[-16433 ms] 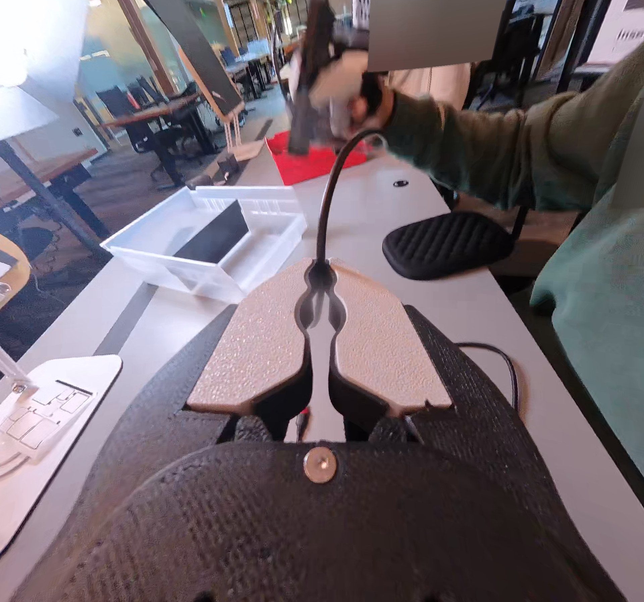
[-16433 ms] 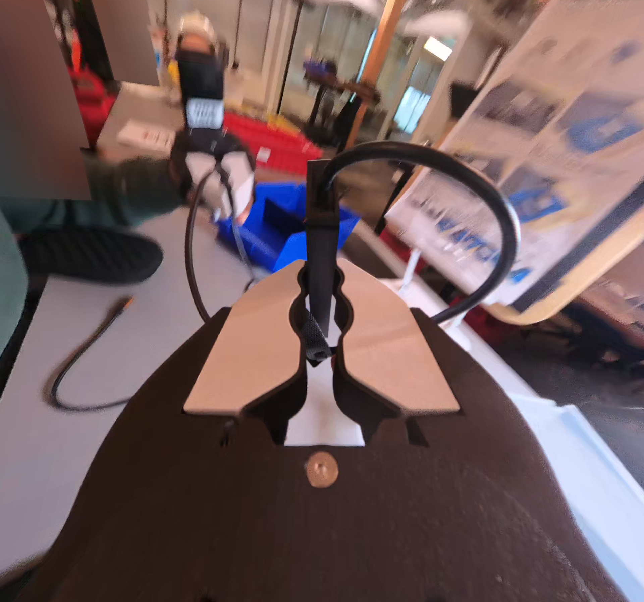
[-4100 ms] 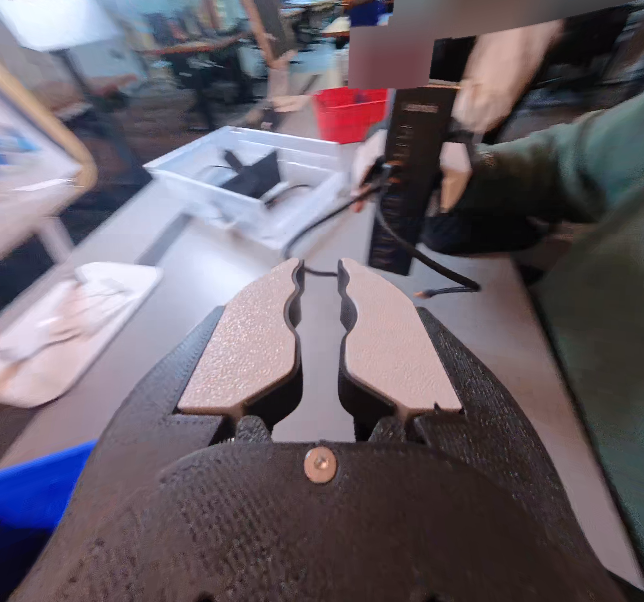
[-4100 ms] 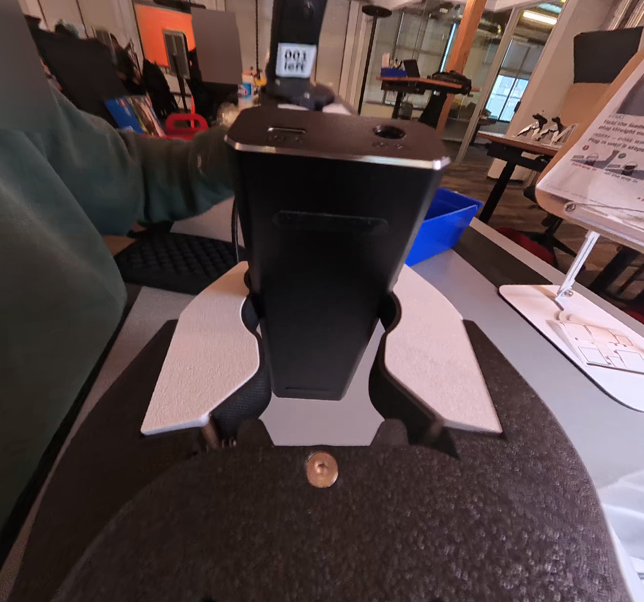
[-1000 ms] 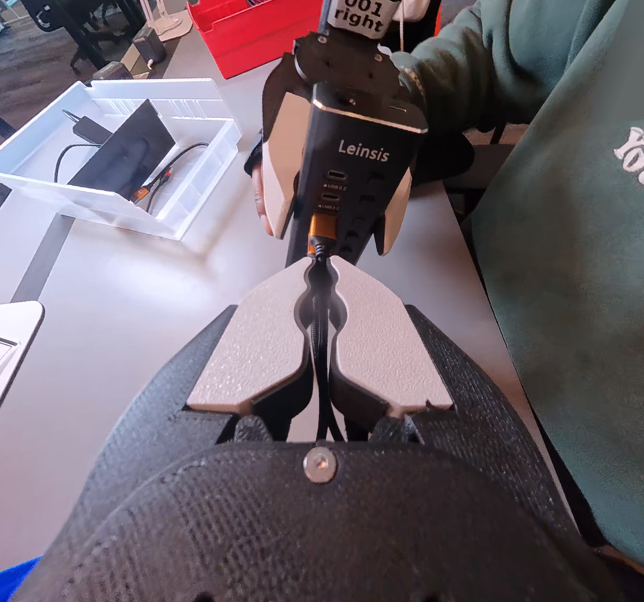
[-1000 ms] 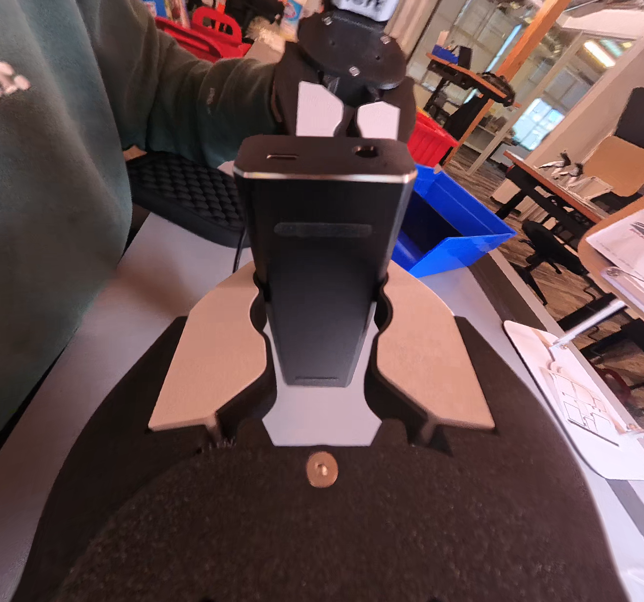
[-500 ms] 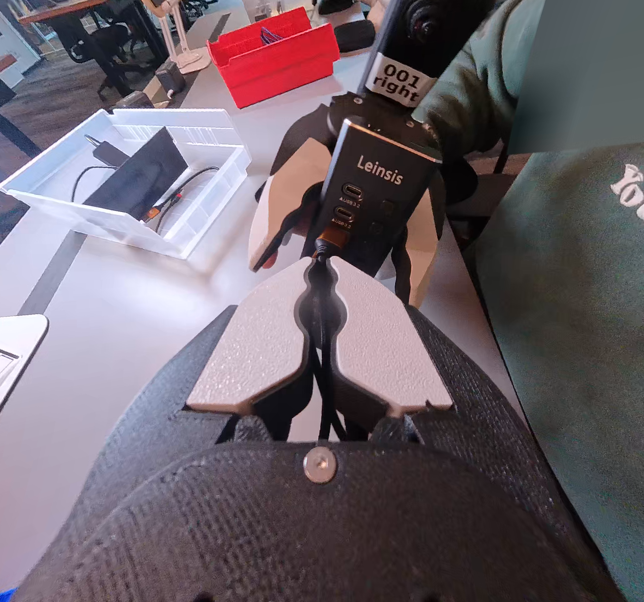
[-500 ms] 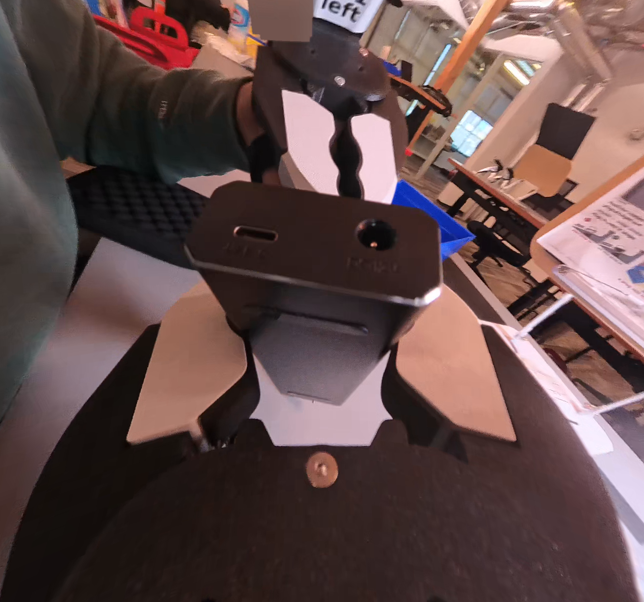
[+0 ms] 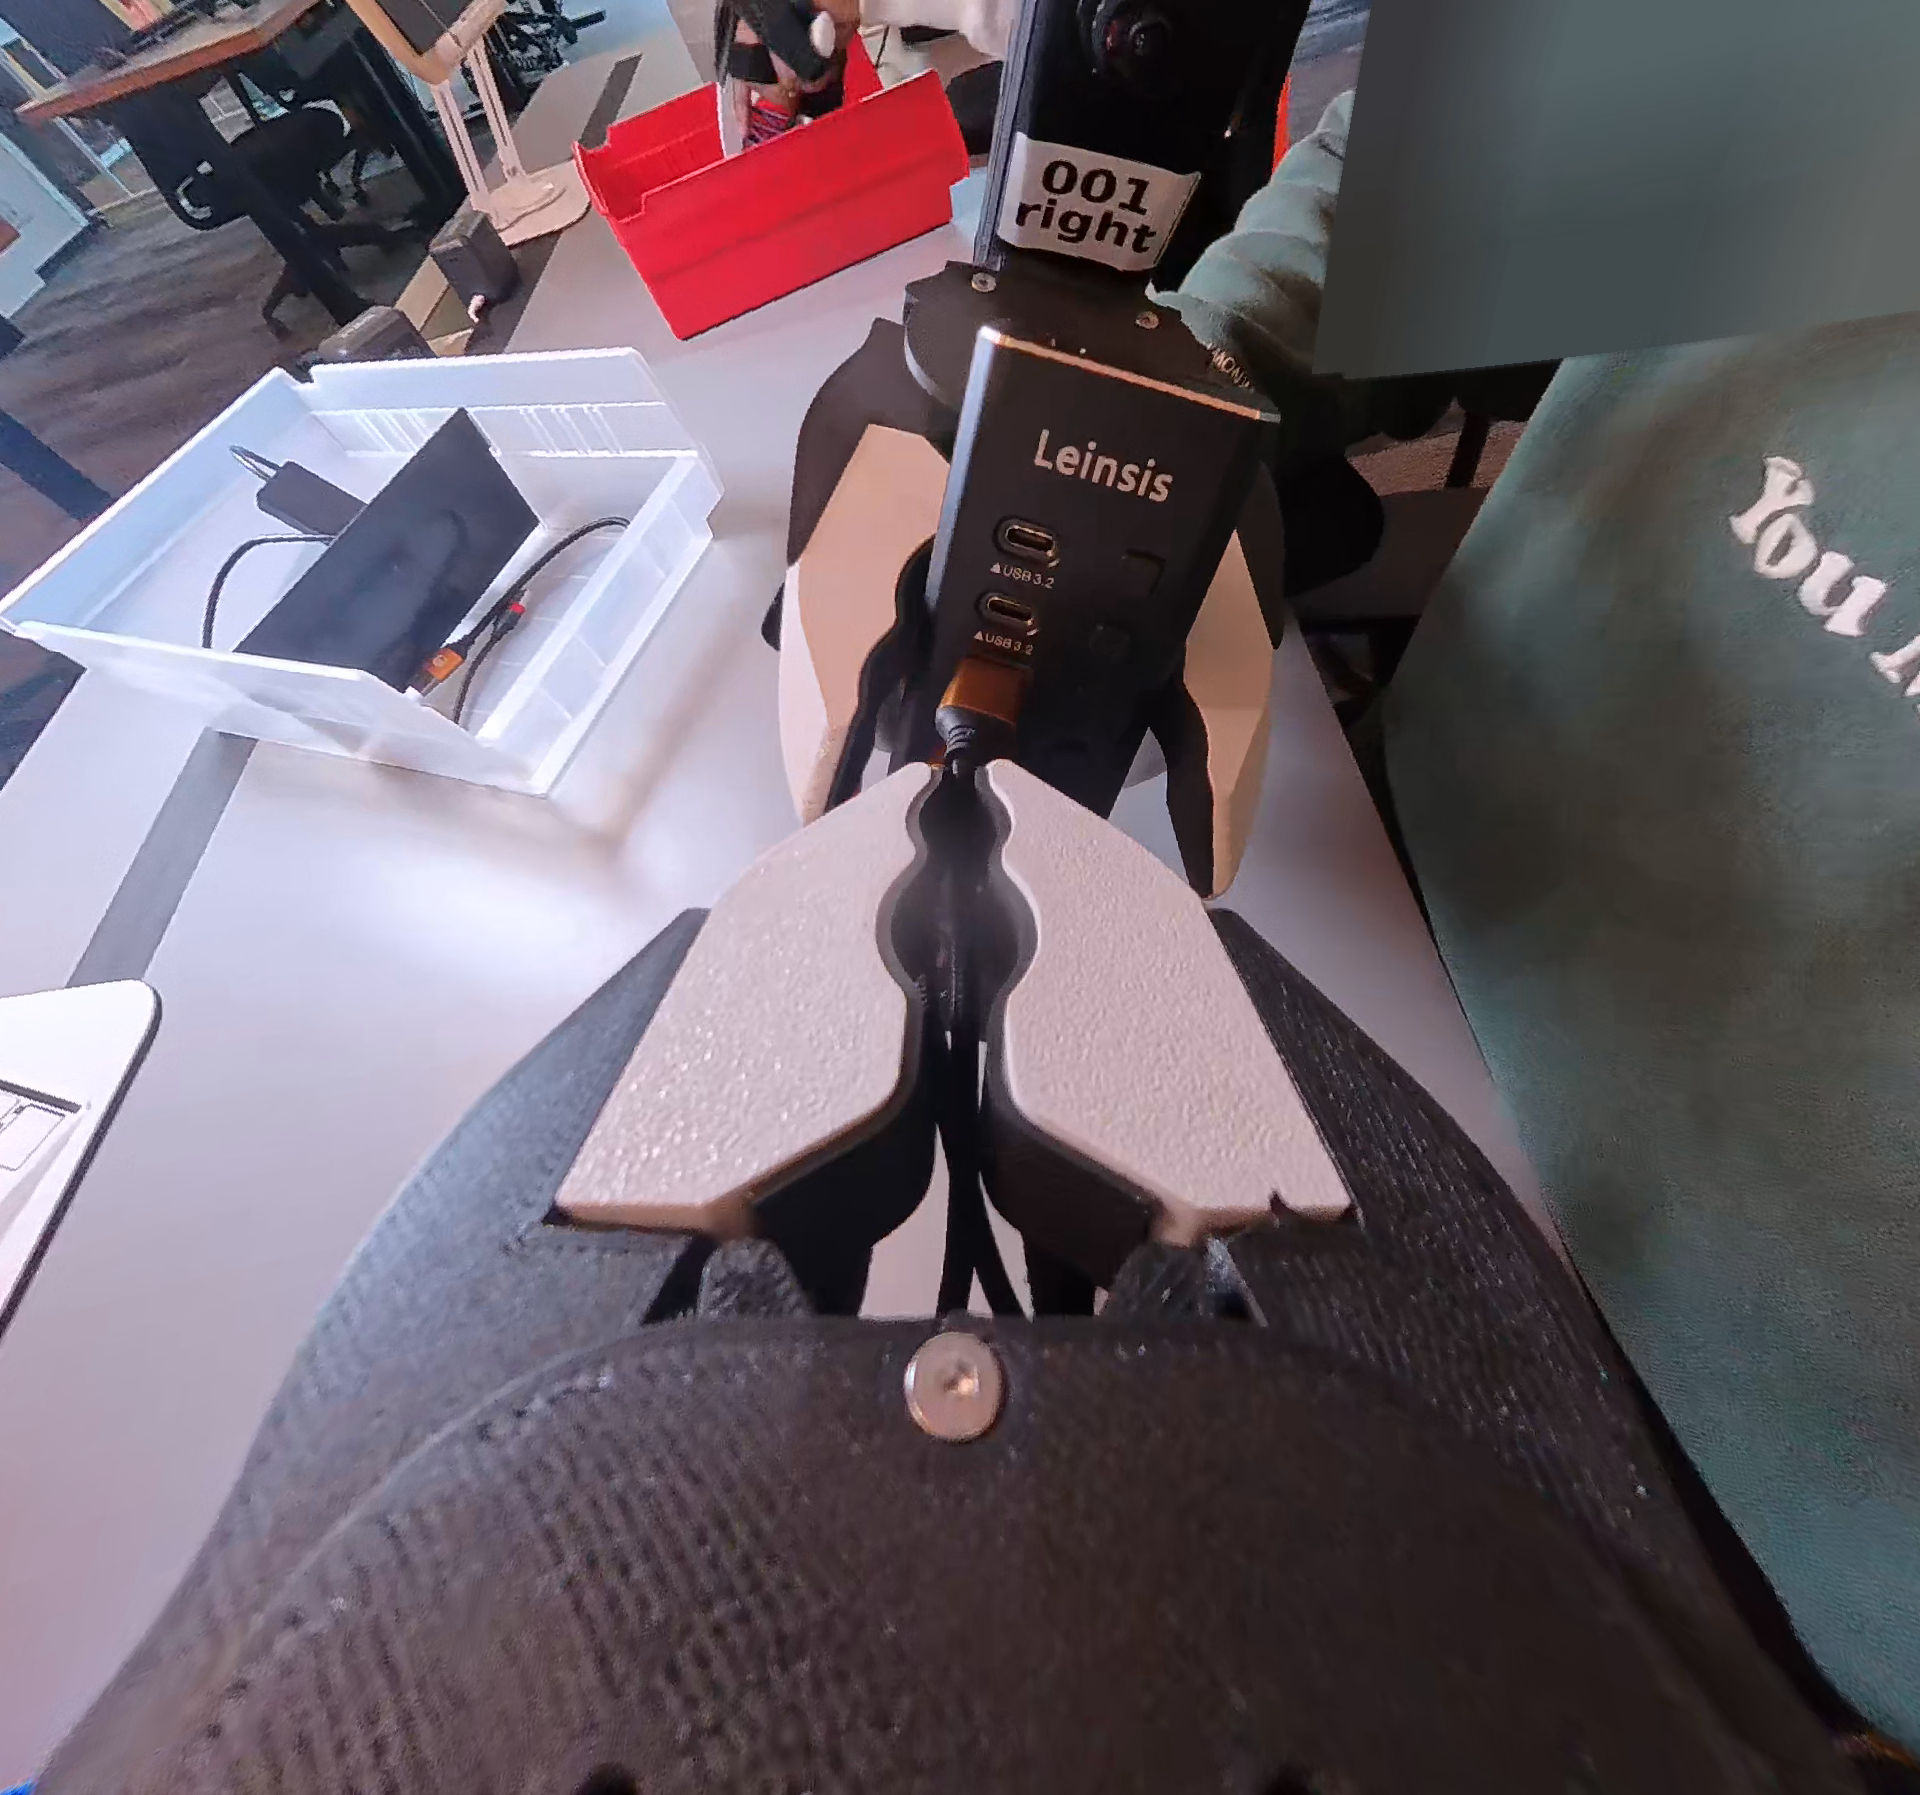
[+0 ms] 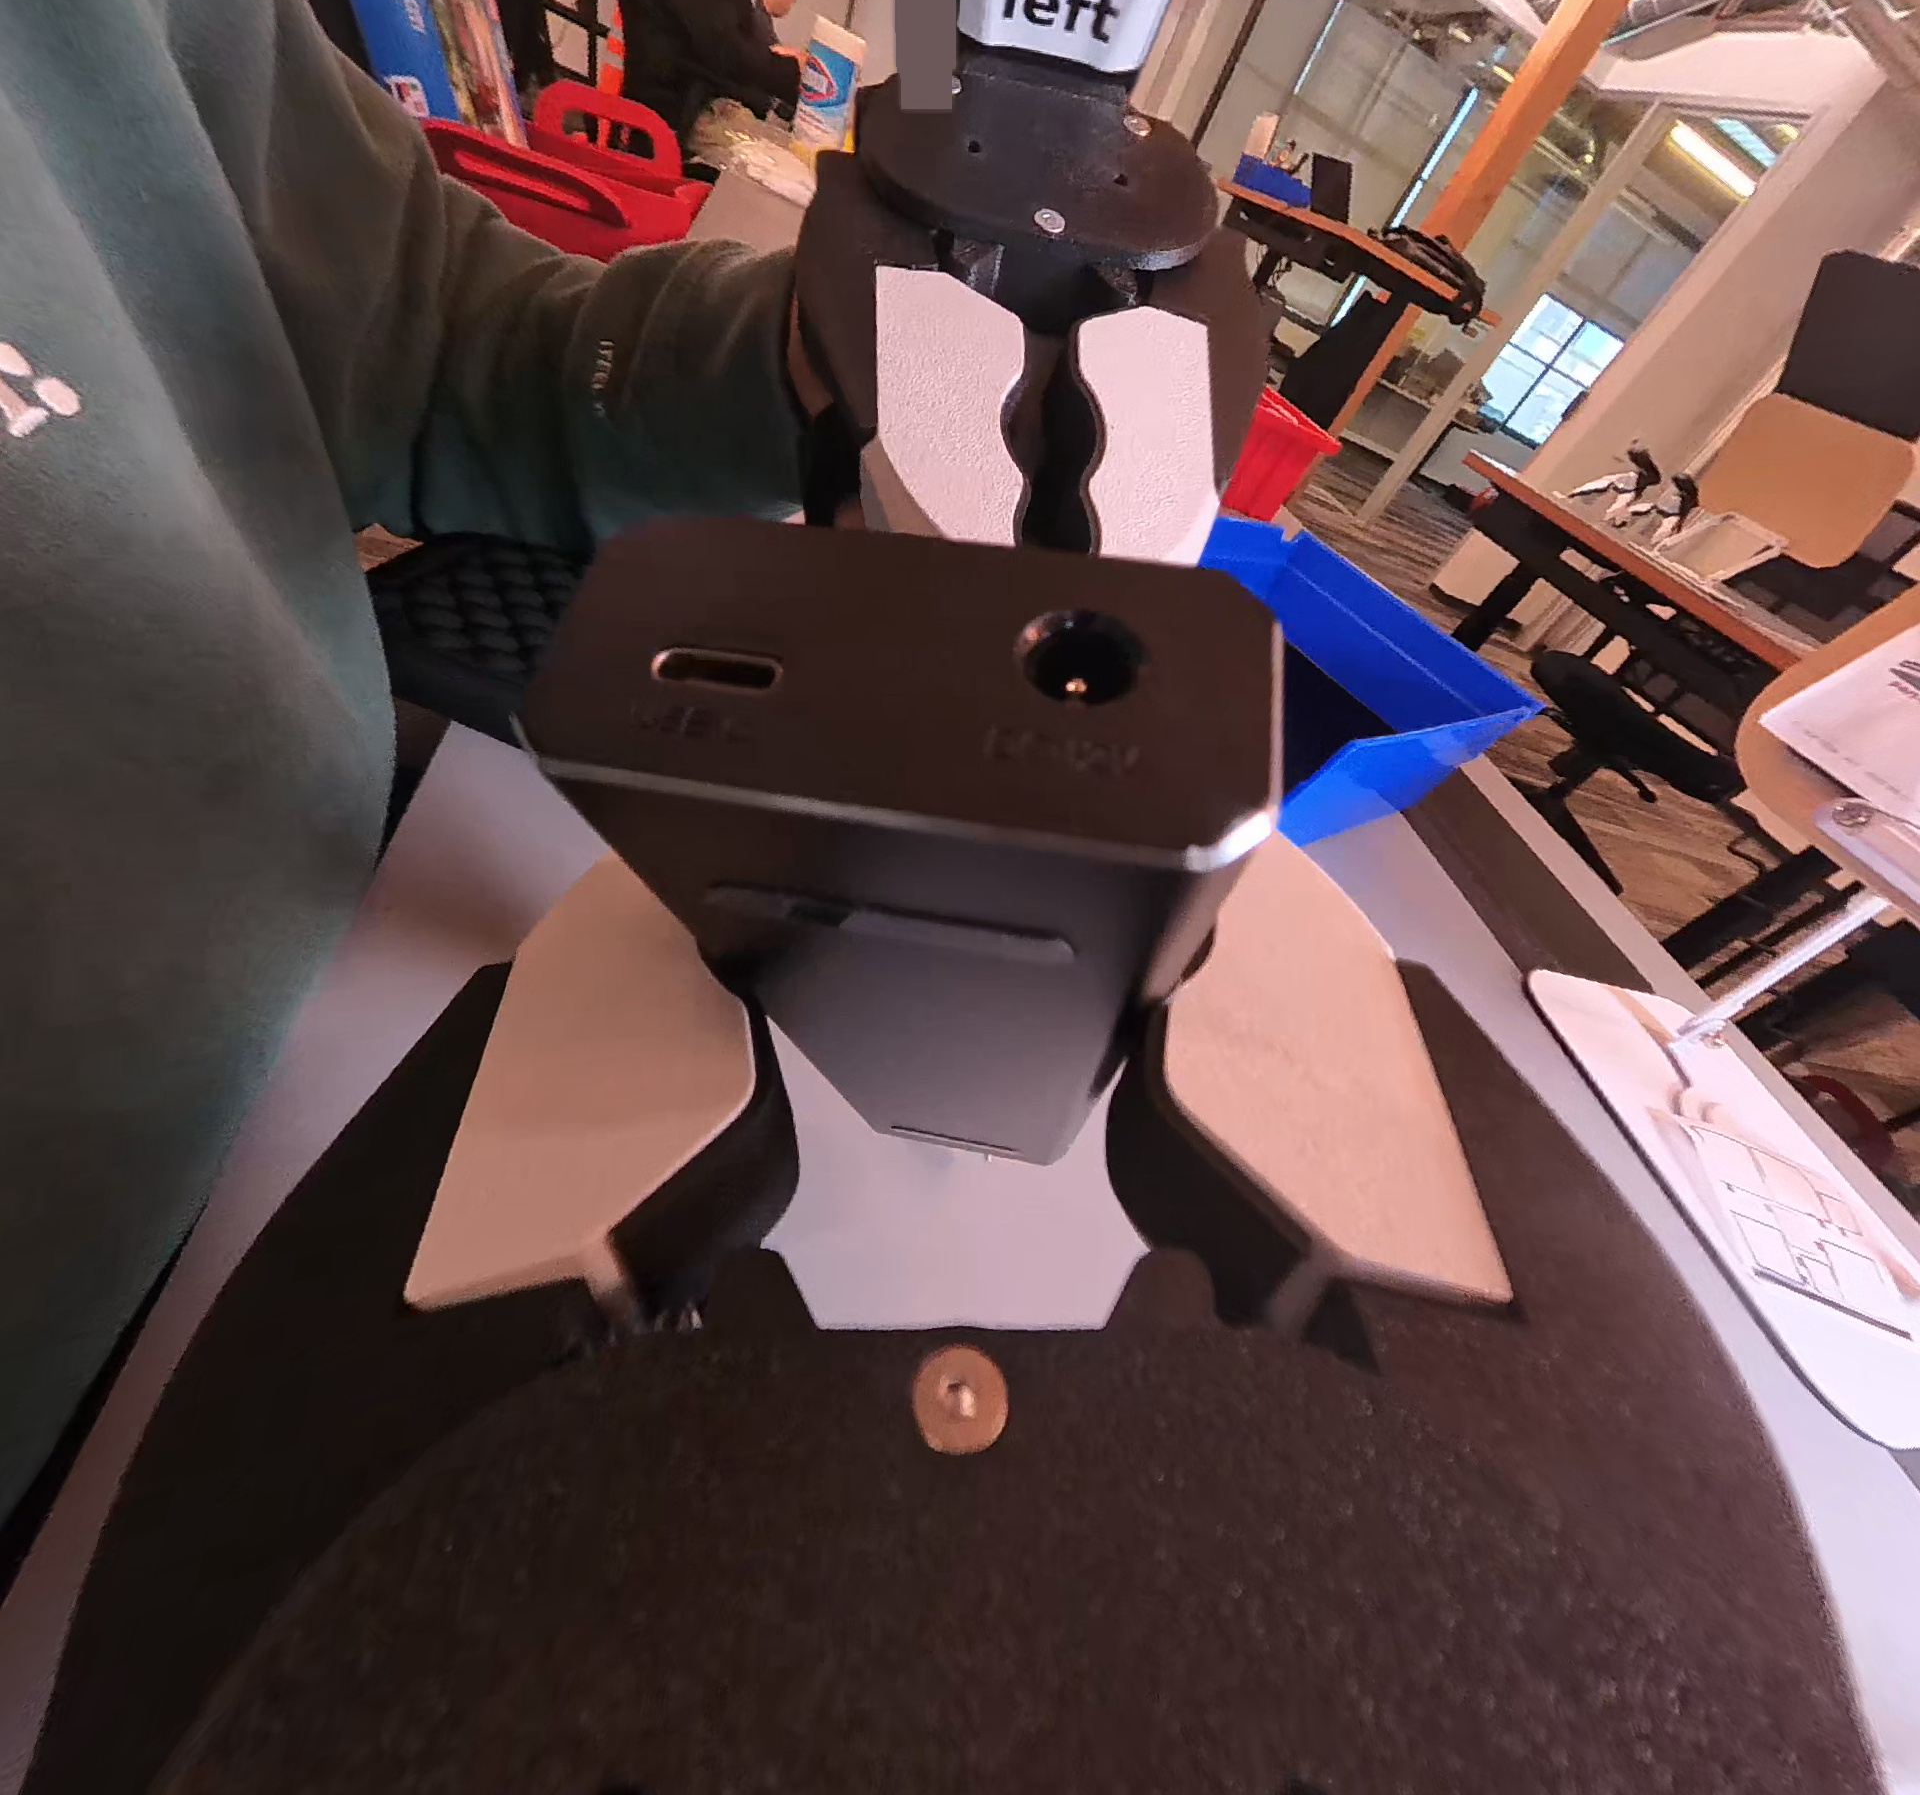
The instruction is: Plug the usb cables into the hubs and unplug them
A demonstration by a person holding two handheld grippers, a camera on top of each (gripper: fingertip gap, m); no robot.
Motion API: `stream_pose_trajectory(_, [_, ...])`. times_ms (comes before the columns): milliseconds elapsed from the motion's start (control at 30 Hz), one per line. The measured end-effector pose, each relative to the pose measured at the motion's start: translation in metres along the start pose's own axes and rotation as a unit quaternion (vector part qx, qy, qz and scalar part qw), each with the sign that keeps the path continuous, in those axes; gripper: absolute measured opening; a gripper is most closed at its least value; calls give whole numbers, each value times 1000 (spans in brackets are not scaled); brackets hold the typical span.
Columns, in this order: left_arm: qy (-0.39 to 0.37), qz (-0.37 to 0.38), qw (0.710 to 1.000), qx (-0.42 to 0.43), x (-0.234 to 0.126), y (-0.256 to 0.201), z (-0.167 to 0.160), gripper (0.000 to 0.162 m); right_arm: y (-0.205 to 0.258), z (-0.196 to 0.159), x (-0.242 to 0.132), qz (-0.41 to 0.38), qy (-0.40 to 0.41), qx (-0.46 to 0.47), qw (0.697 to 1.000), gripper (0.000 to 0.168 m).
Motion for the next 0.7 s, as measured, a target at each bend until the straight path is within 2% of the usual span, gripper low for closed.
stream_pose_trajectory(100, [-4, -2, 1000, -5, -2, -1, 2, 5, 1, 3, -3, 6, -5, 2, 1000, 74])
stream_pose_trajectory(133, [0, 25, 1000, -10, -9, 8, -1, 5, -1, 5, -8, 5, -17, 8, 1000, 73])
stream_pose_trajectory(167, [-23, 76, 996, -35, -34, 29, -2, 4, -10, 5, -19, -10, -27, 26, 999, 73])
stream_pose_trajectory(200, [-56, 84, 993, -65, -57, 37, -1, 3, -21, 2, -31, -32, -38, 42, 998, 73])
stream_pose_trajectory(267, [15, 79, 997, -10, -45, 23, -15, 4, -21, -8, -32, -40, -17, 32, 999, 73])
stream_pose_trajectory(300, [12, 60, 998, -7, -35, 16, -11, 4, -16, -9, -27, -29, -7, 23, 999, 73])
stream_pose_trajectory(400, [-12, 81, 995, -56, -42, 36, -12, 4, -24, -4, -28, -30, -8, 22, 999, 73])
stream_pose_trajectory(633, [30, 138, 986, -93, -44, 54, -55, 4, -37, -8, -66, -63, 4, 43, 997, 73])
stream_pose_trajectory(700, [41, 124, 985, -114, -33, 51, -67, 4, -34, -7, -75, -61, -4, 56, 997, 73])
Point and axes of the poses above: each gripper's, where its closed fingertips meet, x out along the fingers, z out of its top, y = z × x across the jaws, the point moved 1 cm from there along -x, back along the fingers, and after that the axes turned 12 degrees about x, right-handed, at the moved point
